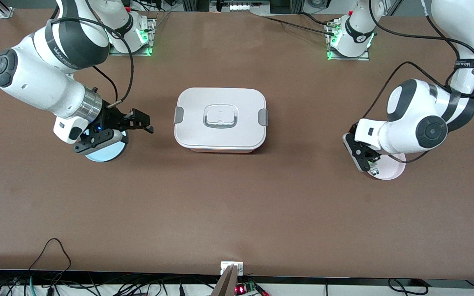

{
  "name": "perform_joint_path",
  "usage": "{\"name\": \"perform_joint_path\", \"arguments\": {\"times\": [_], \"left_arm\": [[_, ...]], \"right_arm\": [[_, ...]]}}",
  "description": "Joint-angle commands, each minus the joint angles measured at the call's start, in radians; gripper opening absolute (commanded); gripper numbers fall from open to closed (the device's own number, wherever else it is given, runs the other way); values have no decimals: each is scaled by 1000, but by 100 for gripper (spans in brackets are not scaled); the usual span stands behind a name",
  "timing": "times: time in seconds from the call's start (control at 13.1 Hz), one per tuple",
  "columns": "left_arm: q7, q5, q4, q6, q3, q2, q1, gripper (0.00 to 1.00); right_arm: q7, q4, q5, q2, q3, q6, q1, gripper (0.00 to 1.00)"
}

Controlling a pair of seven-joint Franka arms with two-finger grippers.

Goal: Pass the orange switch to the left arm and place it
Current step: 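Carry the switch to the pink plate while the right gripper retracts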

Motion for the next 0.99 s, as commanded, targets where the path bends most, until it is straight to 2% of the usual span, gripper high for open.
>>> {"name": "perform_joint_path", "arguments": {"times": [0.0,0.08,0.15,0.46,0.69,0.92], "left_arm": [[153,125,20,43,-9,75,73,4],[252,127,20,50,-9,92,105,4],[341,128,20,73,-9,103,133,4],[483,128,5,83,-9,122,213,6],[581,137,2,148,-6,168,265,6],[589,211,2,222,-3,215,289,6]], "right_arm": [[111,23,-147,-45,-10,-161,-9,100],[131,55,-235,-53,-13,-254,-9,100],[153,95,-284,-54,-16,-338,-9,100],[148,227,-341,-53,-128,-488,-11,100],[161,298,-487,-47,-158,-481,-17,100],[155,277,-481,-57,-172,-425,-87,100]]}}
